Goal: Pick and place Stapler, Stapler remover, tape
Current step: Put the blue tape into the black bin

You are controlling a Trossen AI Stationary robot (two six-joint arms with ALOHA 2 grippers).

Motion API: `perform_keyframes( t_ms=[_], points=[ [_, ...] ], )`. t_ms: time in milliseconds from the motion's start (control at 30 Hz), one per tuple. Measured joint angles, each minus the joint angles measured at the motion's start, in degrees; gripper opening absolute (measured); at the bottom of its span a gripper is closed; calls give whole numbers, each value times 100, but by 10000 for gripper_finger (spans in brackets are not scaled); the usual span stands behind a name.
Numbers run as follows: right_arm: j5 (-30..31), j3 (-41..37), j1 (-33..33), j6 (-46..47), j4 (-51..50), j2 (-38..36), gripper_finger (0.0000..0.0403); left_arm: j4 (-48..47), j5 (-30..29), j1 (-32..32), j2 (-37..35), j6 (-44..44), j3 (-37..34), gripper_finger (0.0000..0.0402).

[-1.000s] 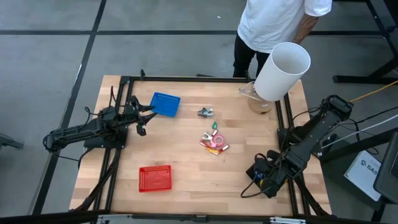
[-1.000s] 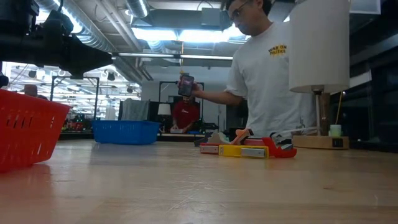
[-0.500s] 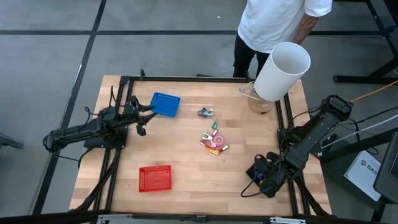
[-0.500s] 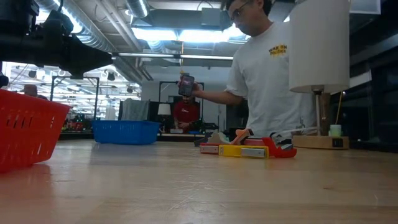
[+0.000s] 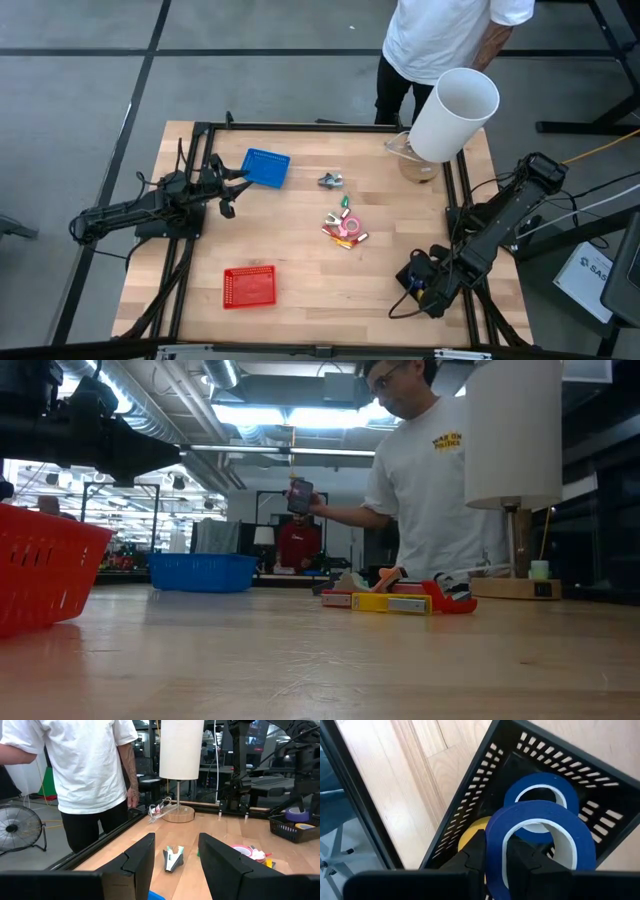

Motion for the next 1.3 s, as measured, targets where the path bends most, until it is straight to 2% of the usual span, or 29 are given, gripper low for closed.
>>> perform_keyframes(
  t_ms=[933,1067,1300],
  points=[
    [91,0,452,-175,-2,7,46,0,0,0,0,0,-2,148],
    [413,0,307,-411,-12,75,46,0,2,2,0,0,-2,148],
    [434,0,-82,-751,9,349,46,-2,0,2,0,0,-2,148]
  ],
)
